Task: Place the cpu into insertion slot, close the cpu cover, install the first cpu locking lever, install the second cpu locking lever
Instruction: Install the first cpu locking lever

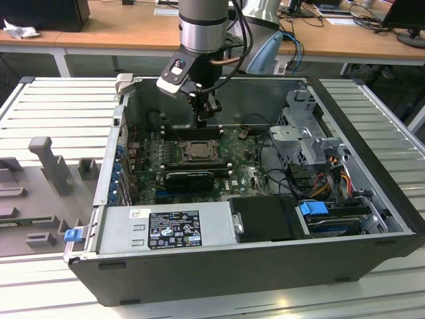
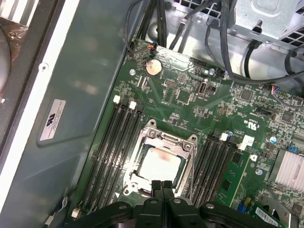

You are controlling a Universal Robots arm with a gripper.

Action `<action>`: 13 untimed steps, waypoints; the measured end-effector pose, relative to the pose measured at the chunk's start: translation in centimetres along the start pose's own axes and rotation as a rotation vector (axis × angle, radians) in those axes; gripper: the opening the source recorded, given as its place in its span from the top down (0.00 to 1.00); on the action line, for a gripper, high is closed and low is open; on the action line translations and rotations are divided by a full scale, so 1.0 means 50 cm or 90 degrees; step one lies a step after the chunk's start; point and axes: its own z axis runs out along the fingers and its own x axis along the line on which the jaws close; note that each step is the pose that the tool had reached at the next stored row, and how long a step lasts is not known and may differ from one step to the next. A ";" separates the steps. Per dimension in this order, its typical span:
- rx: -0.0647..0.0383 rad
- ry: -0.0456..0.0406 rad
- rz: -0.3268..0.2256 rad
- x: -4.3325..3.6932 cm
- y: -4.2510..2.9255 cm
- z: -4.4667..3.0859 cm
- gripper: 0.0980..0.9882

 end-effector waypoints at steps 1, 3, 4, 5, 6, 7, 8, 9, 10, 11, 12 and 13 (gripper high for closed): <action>0.000 0.0001 -0.001 0.000 0.000 0.000 0.99; 0.000 0.0002 -0.005 0.000 0.000 0.000 0.99; 0.000 0.0002 -0.006 0.000 0.000 0.000 0.99; 0.000 0.0002 -0.007 0.000 0.000 0.000 0.99; 0.000 0.0002 -0.009 0.000 0.000 0.000 0.99; 0.000 0.0003 -0.011 0.000 0.000 0.000 0.99; 0.000 0.0003 -0.011 0.000 0.000 0.000 0.99; 0.000 0.0004 -0.012 0.000 0.000 0.000 0.99; 0.000 0.0004 -0.014 0.000 0.000 0.000 0.99; 0.000 0.0004 -0.015 0.000 0.000 0.000 0.99; 0.000 0.0005 -0.017 0.000 0.000 0.000 0.99; 0.000 0.0005 -0.019 0.000 0.000 0.000 0.99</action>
